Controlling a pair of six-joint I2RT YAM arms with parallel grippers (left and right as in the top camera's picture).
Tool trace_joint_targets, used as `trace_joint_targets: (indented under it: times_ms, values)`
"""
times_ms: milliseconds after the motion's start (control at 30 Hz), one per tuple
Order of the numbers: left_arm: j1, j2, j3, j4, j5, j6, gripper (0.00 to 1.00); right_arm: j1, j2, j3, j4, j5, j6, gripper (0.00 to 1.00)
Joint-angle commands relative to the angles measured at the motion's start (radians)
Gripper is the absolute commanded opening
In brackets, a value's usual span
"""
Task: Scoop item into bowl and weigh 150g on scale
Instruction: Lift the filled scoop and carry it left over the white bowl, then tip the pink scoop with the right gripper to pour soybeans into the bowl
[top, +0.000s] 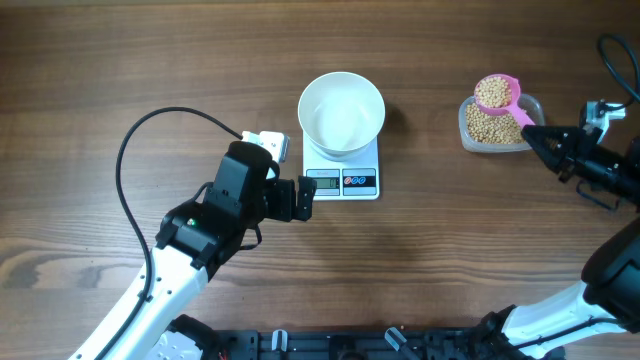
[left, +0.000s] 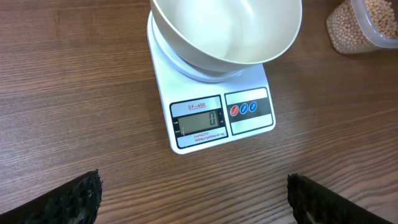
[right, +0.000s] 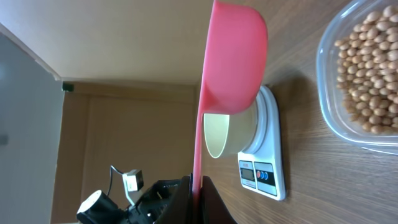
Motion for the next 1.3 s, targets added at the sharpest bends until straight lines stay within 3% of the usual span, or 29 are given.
trace_joint_targets:
  times_ms: [0, 200, 400, 533, 667, 767, 1000, 1267]
  values:
    - [0.005, 0.004, 0.003, 0.003, -0.01, 0.024, 1.0, 0.049, 0.016, 0.0, -0.001, -0.085, -0.028, 0.04]
    - [0.005, 0.004, 0.003, 0.003, -0.01, 0.024, 1.0, 0.217, 0.016, 0.002, 0.001, -0.156, -0.024, 0.04]
    - [0.005, 0.004, 0.003, 0.003, -0.01, 0.024, 1.0, 0.393, 0.016, 0.032, 0.081, -0.184, 0.138, 0.05]
    - [0.005, 0.004, 0.003, 0.003, -0.01, 0.024, 1.0, 0.496, 0.011, 0.061, 0.283, -0.108, 0.428, 0.05]
    - [0.005, 0.004, 0.003, 0.003, -0.01, 0.024, 1.0, 0.602, -0.04, 0.061, 0.621, 0.025, 0.79, 0.05]
    - [0.005, 0.004, 0.003, 0.003, -0.01, 0.024, 1.0, 0.653, -0.079, 0.061, 0.807, 0.122, 0.918, 0.05]
    - [0.005, 0.004, 0.003, 0.003, -0.01, 0.024, 1.0, 0.72, -0.086, 0.061, 0.844, 0.261, 0.728, 0.05]
    - [0.005, 0.004, 0.003, 0.003, -0.01, 0.024, 1.0, 0.735, -0.14, 0.061, 0.76, 0.509, 0.489, 0.04]
